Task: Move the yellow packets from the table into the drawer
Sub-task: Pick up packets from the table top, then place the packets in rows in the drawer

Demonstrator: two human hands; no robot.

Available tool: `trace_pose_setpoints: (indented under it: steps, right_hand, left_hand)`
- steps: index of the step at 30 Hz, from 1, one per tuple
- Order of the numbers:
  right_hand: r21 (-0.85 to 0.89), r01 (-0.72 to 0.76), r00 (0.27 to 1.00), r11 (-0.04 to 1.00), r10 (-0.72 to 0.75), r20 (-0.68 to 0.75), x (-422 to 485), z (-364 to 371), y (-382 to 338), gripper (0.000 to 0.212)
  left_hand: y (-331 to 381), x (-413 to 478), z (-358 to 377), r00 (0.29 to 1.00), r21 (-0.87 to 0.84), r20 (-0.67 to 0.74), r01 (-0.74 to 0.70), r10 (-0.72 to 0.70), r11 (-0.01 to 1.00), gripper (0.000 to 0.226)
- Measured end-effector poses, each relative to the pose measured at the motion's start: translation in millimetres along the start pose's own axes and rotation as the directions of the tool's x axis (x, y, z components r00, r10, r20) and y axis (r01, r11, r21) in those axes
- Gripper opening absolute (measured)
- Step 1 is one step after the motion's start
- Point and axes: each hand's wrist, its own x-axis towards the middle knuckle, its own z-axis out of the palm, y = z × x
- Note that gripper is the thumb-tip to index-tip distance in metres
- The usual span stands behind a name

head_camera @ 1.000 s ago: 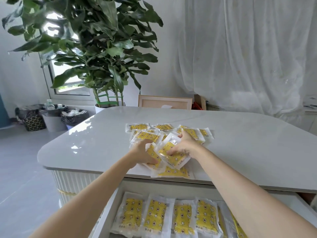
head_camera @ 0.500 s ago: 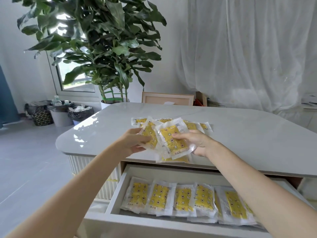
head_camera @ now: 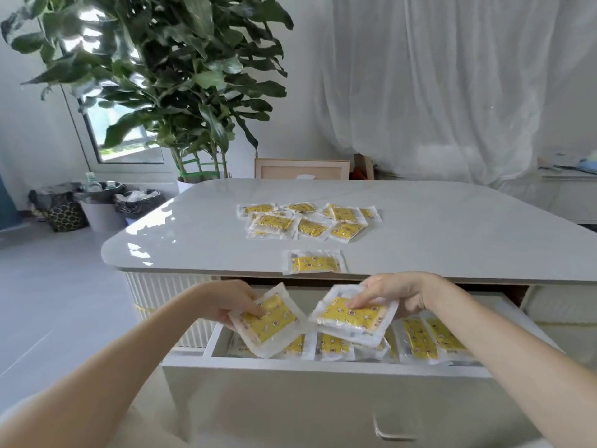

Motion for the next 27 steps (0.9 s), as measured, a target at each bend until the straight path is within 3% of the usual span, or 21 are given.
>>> trace_pose_setpoints:
  steps: [5,8,12,15,18,23,25,27]
  right_hand:
    - [-0.024,-0.127,0.985,0.992,0.123,-0.123,10,-8,23,0.008]
    - [-0.105,-0.15,0.95,0.983,0.114,-0.292,26,-6,36,0.023]
    - [-0.075,-0.113,0.891,0.991,0.068,-0.448,44,2,43,0.047]
    - [-0.007,-0.087,0.873,0.996,0.073,-0.482,55,4,43,0.07]
    - [0.063,-0.059,0.874,0.996,0.082,-0.479,65,11,41,0.079]
    - [0.059,-0.051,0.841,0.997,0.075,-0.536,86,20,42,0.069]
    - [0.028,-0.052,0.819,0.998,0.058,-0.571,96,20,45,0.063]
    - [0.003,-0.05,0.812,0.999,0.043,-0.582,101,21,47,0.06]
  left_hand:
    - [-14,38,6,0.985,-0.049,-0.054,0.161,-0.164,0.986,0.002]
    - [-20,57,7,0.97,-0.111,-0.101,0.208,-0.219,0.972,0.016]
    - [-27,76,11,0.948,-0.134,-0.226,0.199,-0.225,0.971,0.013]
    - [-29,87,19,0.909,0.09,-0.389,0.196,-0.147,0.976,0.044]
    - [-31,83,31,0.872,0.405,-0.49,0.237,-0.009,0.883,0.058]
    - [-34,75,36,0.88,0.711,-0.419,0.164,0.223,0.684,0.071]
    - [-28,72,36,0.935,0.795,-0.272,0.085,0.227,0.6,0.079]
    - [-24,71,39,0.989,0.844,-0.05,-0.034,0.142,0.535,0.091]
